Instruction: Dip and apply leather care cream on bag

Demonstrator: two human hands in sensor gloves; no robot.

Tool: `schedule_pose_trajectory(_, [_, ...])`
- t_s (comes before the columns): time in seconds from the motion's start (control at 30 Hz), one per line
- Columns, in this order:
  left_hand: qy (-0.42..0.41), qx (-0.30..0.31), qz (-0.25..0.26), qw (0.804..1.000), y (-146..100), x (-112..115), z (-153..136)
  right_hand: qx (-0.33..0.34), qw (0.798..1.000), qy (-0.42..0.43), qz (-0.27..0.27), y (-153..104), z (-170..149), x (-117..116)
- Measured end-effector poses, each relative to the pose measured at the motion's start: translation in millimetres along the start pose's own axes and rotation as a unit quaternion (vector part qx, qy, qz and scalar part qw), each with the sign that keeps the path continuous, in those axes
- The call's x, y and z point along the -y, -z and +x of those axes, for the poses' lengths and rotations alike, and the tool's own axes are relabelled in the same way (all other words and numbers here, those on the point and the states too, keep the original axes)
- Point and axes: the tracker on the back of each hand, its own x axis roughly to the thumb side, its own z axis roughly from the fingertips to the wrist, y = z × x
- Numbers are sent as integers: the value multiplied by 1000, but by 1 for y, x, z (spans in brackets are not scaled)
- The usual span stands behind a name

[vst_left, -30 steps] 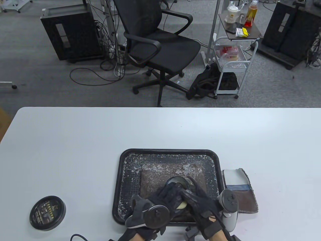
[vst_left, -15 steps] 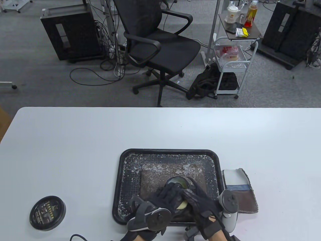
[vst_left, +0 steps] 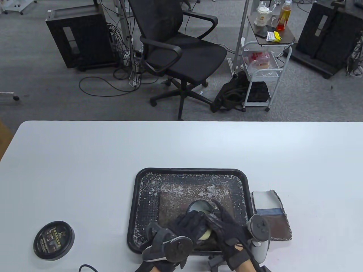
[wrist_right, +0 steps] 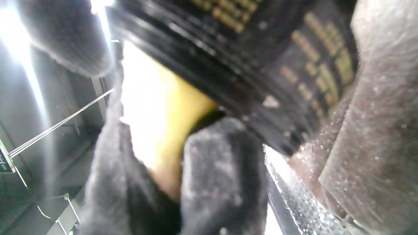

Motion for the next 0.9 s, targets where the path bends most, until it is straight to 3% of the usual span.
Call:
schedule_pose_trajectory(0.17, [-2,-22,39,999,-1,-2,-2,-7,1000,7,24,0,-1,-3])
schedule_pose_trajectory(0.4, [-51,-8,-6,999,-1,0,-2,6,1000,3,0,-1,0,3])
schedule_pose_trajectory(0.53, [-49,0,15,999,-1,-7,0,30,999,-7,-13,-3,8,8])
schedule_pose_trajectory(0.8, [-16,18,65,998,-2,-19,1,94,975,-141,-145,-15,46,51])
schedule_pose_trajectory(0.9, [-20,11,56,998,2,-13,-5,100,941,-209,-247,-25,57,81])
